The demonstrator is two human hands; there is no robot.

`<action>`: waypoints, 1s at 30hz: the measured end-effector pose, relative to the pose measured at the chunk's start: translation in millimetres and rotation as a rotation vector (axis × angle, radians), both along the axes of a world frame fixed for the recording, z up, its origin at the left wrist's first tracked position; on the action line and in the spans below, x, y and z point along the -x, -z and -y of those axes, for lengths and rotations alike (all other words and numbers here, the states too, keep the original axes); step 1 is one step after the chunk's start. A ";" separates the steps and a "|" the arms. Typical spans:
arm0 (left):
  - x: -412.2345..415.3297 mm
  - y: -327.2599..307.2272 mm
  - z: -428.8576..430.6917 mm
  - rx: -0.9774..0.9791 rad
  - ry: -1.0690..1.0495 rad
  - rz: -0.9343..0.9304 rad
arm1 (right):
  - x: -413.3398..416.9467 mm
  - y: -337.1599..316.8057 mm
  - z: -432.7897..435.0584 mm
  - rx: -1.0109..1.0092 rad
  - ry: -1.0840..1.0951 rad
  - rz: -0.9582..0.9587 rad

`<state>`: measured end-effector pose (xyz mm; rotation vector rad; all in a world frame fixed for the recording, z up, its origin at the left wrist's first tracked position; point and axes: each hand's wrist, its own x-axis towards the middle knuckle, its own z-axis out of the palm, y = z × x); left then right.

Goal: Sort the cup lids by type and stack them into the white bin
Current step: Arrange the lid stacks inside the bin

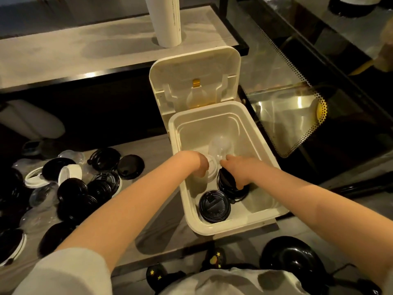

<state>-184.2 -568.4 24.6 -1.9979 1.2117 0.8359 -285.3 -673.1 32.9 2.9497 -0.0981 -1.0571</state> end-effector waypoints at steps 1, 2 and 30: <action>1.2 3.0 0.1 -0.054 0.012 -0.017 | -1.4 4.6 -1.6 0.023 -0.010 -0.026; 2.5 5.0 -0.5 -0.093 0.016 -0.026 | -1.9 9.0 -3.5 0.042 -0.022 -0.047; 1.0 -29.0 -14.2 0.360 0.026 0.062 | -6.6 9.4 -2.1 0.015 0.202 0.093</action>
